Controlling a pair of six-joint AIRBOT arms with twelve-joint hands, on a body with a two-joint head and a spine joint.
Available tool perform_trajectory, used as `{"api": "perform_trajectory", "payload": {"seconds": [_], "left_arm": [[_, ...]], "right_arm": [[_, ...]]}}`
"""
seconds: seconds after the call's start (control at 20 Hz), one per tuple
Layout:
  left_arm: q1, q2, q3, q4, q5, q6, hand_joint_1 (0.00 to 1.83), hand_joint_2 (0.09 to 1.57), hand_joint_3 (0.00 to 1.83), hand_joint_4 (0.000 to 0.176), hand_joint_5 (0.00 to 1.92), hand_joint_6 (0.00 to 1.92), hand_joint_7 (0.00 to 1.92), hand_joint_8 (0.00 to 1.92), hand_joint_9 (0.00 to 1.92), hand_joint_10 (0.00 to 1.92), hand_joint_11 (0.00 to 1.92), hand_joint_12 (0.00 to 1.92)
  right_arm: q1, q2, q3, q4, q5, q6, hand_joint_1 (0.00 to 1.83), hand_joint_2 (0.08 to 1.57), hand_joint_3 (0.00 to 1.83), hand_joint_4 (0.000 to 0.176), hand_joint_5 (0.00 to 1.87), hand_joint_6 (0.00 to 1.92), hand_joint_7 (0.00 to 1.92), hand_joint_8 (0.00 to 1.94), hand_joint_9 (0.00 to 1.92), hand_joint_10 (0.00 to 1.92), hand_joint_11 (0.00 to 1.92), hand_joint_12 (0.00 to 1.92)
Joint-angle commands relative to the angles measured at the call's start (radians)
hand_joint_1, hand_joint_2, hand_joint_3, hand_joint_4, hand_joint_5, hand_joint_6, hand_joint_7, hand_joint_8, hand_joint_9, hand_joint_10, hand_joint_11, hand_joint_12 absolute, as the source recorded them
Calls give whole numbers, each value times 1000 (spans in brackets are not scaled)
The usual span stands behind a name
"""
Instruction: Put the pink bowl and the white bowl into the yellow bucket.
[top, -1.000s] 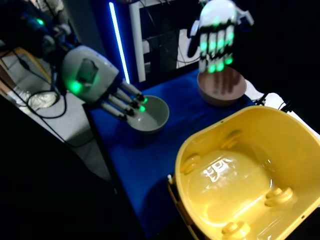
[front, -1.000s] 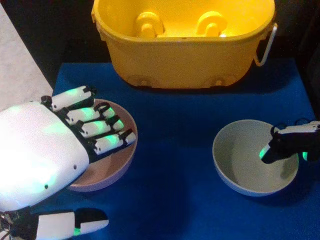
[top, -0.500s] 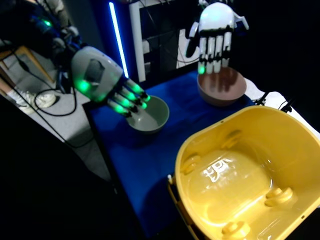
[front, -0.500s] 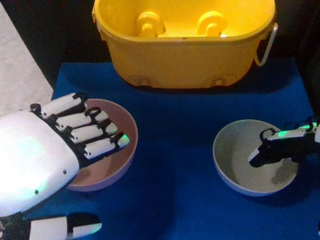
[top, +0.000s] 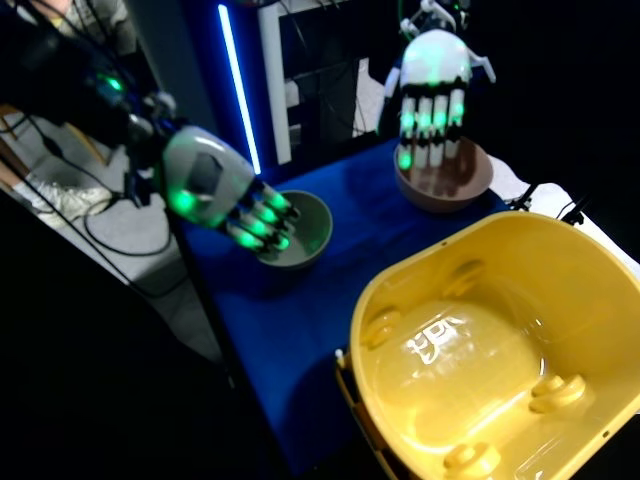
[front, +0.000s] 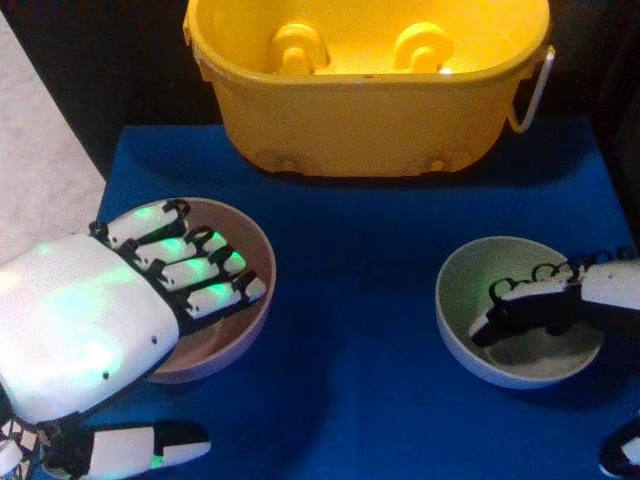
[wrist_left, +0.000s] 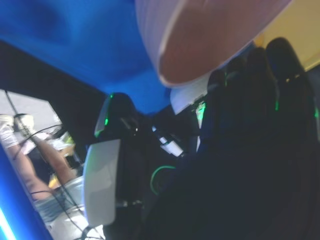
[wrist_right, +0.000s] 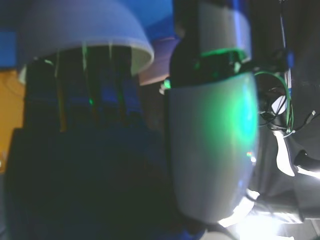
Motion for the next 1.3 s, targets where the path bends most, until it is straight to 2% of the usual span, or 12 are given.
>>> {"api": "perform_trajectory", "payload": {"seconds": [0.0, 0.35, 0.55, 0.6, 0.65, 0.7, 0.75, 0.8, 0.85, 0.9, 0.95, 1.25], "left_arm": [[-3, -11, 9, 9, 119, 1, 578, 1039, 4, 0, 400, 4, 370, 1, 319, 10, 0, 1197], [1, -96, 82, -56, 100, 1, 568, 1021, 0, 0, 431, 11, 376, 2, 327, 11, 0, 1211], [0, -139, 118, -81, 83, 1, 631, 1057, 5, 0, 475, 13, 392, 5, 344, 16, 0, 1355], [0, -151, 130, -87, 77, 1, 675, 1066, 5, 0, 477, 11, 391, 4, 350, 18, 0, 1381], [0, -159, 139, -92, 74, 1, 827, 1086, 6, 0, 502, 15, 413, 9, 386, 33, 0, 1460], [0, -163, 144, -96, 74, 1, 976, 1153, 12, 0, 564, 26, 458, 19, 447, 68, 59, 1520], [0, -166, 150, -101, 74, 1, 1162, 1195, 3, 0, 687, 10, 544, 16, 453, 385, 171, 1546], [-1, -168, 154, -103, 74, 1, 1211, 1210, 2, 0, 756, 20, 604, 29, 415, 661, 244, 1563], [-2, -169, 157, -104, 78, 1, 1113, 1252, 2, 0, 714, 1101, 691, 71, 433, 871, 312, 1571], [-2, -168, 156, -104, 87, 1, 1260, 1287, 0, 0, 712, 1254, 603, 1256, 574, 1509, 389, 1633], [-2, -165, 152, -105, 98, 1, 1320, 1278, 0, 0, 616, 1273, 715, 1509, 597, 1669, 423, 1756], [-2, -63, 66, -41, 195, 1, 1337, 1242, 0, 0, 663, 1222, 774, 1371, 677, 1626, 516, 1644]], "right_arm": [[7, -10, 6, 6, 91, 2, 766, 836, 1, 0, 248, 541, 381, 6, 108, 518, 0, 1165], [2, -76, 58, 6, 98, 2, 750, 867, 2, 0, 222, 670, 426, 27, 106, 600, 0, 1206], [-8, -111, 80, 6, 104, 2, 884, 917, 4, 0, 270, 723, 443, 98, 61, 829, 0, 1304], [-12, -118, 85, 6, 105, 2, 934, 942, 4, 0, 295, 714, 390, 257, 58, 875, 0, 1356], [-13, -125, 90, 6, 107, 2, 1060, 1004, 5, 0, 340, 752, 222, 773, 43, 1072, 0, 1483], [-14, -130, 93, 6, 109, 2, 1140, 1071, 12, 0, 378, 811, 190, 986, 49, 1203, 0, 1551], [-15, -136, 96, 6, 112, 2, 1111, 1222, 29, 0, 624, 1312, 225, 1191, 110, 1361, 0, 1665], [-15, -138, 96, 6, 114, 2, 1128, 1321, 10, 0, 695, 1397, 365, 1669, 155, 1460, 0, 1724], [-16, -139, 96, 6, 118, 2, 1130, 1345, 2, 0, 715, 1425, 383, 1758, 216, 1499, 42, 1733], [-16, -139, 96, 6, 120, 2, 1249, 1349, 0, 0, 725, 1457, 408, 1737, 368, 1718, 126, 1750], [-16, -139, 95, 6, 122, 2, 1310, 1292, 0, 0, 735, 1451, 562, 1565, 560, 1608, 398, 1669], [-16, -81, 41, 6, 171, 2, 1482, 1218, 0, 0, 722, 1419, 717, 1395, 740, 1427, 541, 1680]]}}
